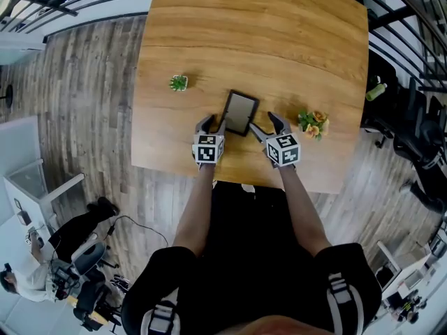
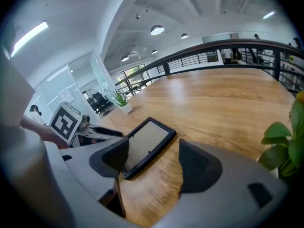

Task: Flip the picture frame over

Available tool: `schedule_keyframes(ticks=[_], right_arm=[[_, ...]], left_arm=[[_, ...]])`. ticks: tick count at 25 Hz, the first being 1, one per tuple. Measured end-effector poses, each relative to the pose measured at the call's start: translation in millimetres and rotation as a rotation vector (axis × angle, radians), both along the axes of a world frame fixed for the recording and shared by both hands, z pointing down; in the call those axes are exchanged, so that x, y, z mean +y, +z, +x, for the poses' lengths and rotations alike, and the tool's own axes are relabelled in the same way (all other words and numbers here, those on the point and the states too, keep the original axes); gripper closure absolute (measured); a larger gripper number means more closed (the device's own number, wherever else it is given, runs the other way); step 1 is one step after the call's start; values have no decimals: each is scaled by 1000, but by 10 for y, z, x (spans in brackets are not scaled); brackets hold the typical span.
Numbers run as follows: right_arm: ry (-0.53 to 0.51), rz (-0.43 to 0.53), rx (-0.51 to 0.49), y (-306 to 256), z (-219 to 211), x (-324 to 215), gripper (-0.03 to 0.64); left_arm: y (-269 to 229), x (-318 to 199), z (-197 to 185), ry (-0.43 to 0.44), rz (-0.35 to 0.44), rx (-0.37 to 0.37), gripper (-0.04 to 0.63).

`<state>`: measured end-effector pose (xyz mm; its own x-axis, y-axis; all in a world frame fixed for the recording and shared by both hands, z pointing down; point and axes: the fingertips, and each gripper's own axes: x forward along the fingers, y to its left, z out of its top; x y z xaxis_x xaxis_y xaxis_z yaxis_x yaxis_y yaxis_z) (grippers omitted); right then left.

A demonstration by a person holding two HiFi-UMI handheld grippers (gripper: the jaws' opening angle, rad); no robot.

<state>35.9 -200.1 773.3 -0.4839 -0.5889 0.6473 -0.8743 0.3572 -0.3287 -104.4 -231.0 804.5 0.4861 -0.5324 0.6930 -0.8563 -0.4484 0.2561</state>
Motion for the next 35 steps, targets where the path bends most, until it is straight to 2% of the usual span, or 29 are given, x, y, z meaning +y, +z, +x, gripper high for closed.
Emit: schedule_keyframes(ticks=[4,10,15,18,22,29,35], right_arm=[[8,6,-5,-51,11,-24,275],[13,17,0,-98,51,-6,281],[27,10,3,-70,120,53,282],[30,7,4,-73,154,83,282],[38,9,2,-103,188,88,284],[33,12,-20,-110,182,105,285],[19,7,-39,-91,136,112,290]], left_arm=[[7,-37,50,53,37,-61,413],[18,-54,97,71,49,-86,453],[18,-20,148,54,24,-43,523],[20,-31,142,30,11,-39,523],[-1,-53,95,-25,-55,22,532],[12,-4,59,-88,-87,51,537],[-73,-13,-8,-177,-100,145,538]])
